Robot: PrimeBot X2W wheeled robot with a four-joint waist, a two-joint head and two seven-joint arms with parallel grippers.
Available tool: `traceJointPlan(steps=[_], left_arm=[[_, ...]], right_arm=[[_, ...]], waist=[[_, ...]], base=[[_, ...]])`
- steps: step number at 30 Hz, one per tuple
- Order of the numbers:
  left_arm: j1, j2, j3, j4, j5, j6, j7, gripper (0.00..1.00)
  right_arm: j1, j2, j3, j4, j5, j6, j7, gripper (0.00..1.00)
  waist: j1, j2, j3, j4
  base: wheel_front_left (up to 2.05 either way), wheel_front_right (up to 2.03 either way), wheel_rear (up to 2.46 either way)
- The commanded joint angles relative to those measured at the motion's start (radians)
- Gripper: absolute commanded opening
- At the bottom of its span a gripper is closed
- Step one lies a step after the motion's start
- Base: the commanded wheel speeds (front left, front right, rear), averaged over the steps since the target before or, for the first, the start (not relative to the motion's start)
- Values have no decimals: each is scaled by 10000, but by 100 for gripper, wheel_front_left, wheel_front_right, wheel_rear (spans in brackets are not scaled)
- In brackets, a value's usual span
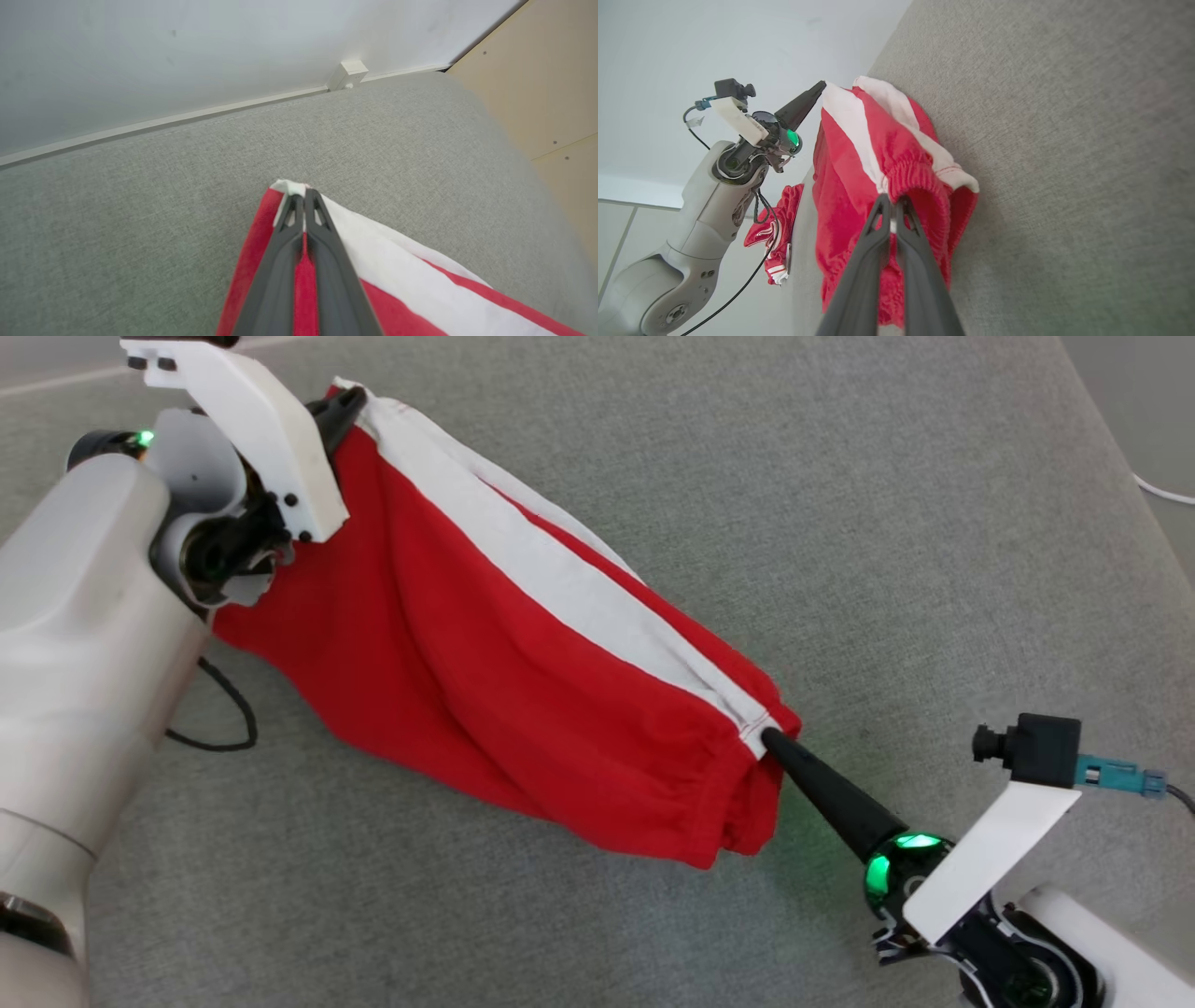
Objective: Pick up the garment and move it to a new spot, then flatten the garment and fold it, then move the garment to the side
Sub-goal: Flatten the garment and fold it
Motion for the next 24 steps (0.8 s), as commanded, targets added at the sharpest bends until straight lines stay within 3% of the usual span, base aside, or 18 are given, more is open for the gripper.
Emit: traceJointPlan(steps=[1,4,5,6,7,8,9,17,24], left_arm=[[-108,-32,-5,74,77,-22,4,0],[-204,-200,-102,467,-8,-90,47,0],[-237,-230,-134,569,-37,-100,68,6],[-242,-261,-162,642,-88,-128,84,36],[-236,-290,-192,703,-125,-146,113,100],[-233,-316,-229,747,-169,-161,151,100],[-242,-332,-259,774,-230,-172,196,100],[-516,277,-1026,34,-233,-167,699,100],[-820,1511,-2663,-952,170,-151,2350,100]], right_arm=[[-7,75,-3,58,-53,-16,25,0],[-68,331,-9,281,-208,-16,229,0],[-86,409,-10,343,-262,-16,295,0],[-86,462,-34,399,-295,-16,339,21],[-72,515,-58,442,-328,-16,410,45],[-40,558,-79,472,-360,-16,427,94],[-5,576,-116,490,-377,-16,487,100],[429,393,-498,365,-515,-16,642,100],[956,-79,-958,-174,-509,-16,711,100]], waist=[[-2,0,95,-85],[-2,0,156,-129],[-2,0,158,-140],[-2,0,144,-143],[-2,0,115,-141],[-2,0,78,-133],[-2,0,30,-117],[-2,0,-344,33],[-2,0,-312,-83]], base=[[0,0,0],[0,0,0],[0,0,0],[0,0,0],[0,0,0],[0,0,0],[0,0,0],[0,0,0],[0,0,0]])
